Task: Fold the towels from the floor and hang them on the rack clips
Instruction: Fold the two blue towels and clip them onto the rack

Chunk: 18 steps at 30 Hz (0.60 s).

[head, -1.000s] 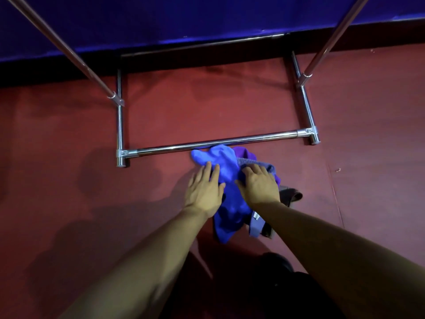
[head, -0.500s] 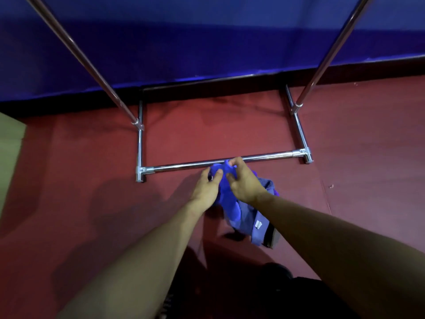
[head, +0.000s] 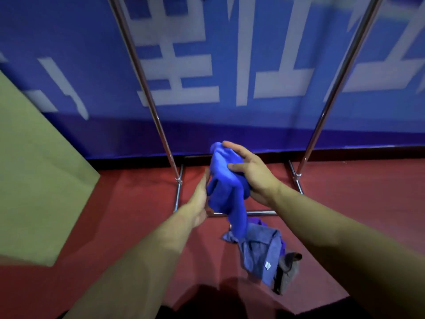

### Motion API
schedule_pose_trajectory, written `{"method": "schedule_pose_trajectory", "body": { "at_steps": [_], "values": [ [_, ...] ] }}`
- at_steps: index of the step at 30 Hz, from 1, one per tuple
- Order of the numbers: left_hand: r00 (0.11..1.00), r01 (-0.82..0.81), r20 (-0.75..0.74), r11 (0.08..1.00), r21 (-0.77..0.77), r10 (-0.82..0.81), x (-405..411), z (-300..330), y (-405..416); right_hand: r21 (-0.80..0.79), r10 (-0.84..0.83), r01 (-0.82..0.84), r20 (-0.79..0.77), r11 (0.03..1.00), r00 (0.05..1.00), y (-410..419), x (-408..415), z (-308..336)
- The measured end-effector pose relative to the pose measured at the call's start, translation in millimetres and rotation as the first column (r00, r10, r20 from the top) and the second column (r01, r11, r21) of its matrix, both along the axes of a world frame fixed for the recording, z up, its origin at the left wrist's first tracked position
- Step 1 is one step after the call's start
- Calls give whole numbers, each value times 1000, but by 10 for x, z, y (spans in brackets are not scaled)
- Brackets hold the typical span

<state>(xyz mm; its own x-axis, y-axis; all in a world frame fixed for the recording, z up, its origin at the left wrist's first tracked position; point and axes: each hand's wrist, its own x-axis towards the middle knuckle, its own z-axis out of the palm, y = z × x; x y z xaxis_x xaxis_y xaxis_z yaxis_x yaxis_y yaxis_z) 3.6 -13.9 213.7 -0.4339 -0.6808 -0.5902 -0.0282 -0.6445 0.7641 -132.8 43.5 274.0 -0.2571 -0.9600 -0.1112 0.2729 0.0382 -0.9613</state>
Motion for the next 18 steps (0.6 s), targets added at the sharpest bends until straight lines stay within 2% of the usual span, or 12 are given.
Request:
{"method": "schedule_pose_trajectory", "body": {
  "at_steps": [2,4,8,11,14,18],
  "values": [
    [989,-21,-145,999,26,25,120,236,58,-87,29,-21,92,996,995,49,51,302],
    [958,-24,-282,994,105,53,265,410,108,-138,34,-19,110,990,993,89,47,465],
    [919,76,-393,994,76,-40,522,721,175,-112,-60,59,-5,992,998,205,-64,486],
    [958,67,-277,996,-56,-80,544,768,189,-32,-117,114,-114,993,987,370,-127,360],
    [989,-35,-147,974,-225,2,464,666,159,59,-192,213,-250,975,949,455,-178,126],
    [999,-32,-38,920,-392,18,338,571,136,91,-238,304,-431,948,870,456,-288,-42]
  ]
}}
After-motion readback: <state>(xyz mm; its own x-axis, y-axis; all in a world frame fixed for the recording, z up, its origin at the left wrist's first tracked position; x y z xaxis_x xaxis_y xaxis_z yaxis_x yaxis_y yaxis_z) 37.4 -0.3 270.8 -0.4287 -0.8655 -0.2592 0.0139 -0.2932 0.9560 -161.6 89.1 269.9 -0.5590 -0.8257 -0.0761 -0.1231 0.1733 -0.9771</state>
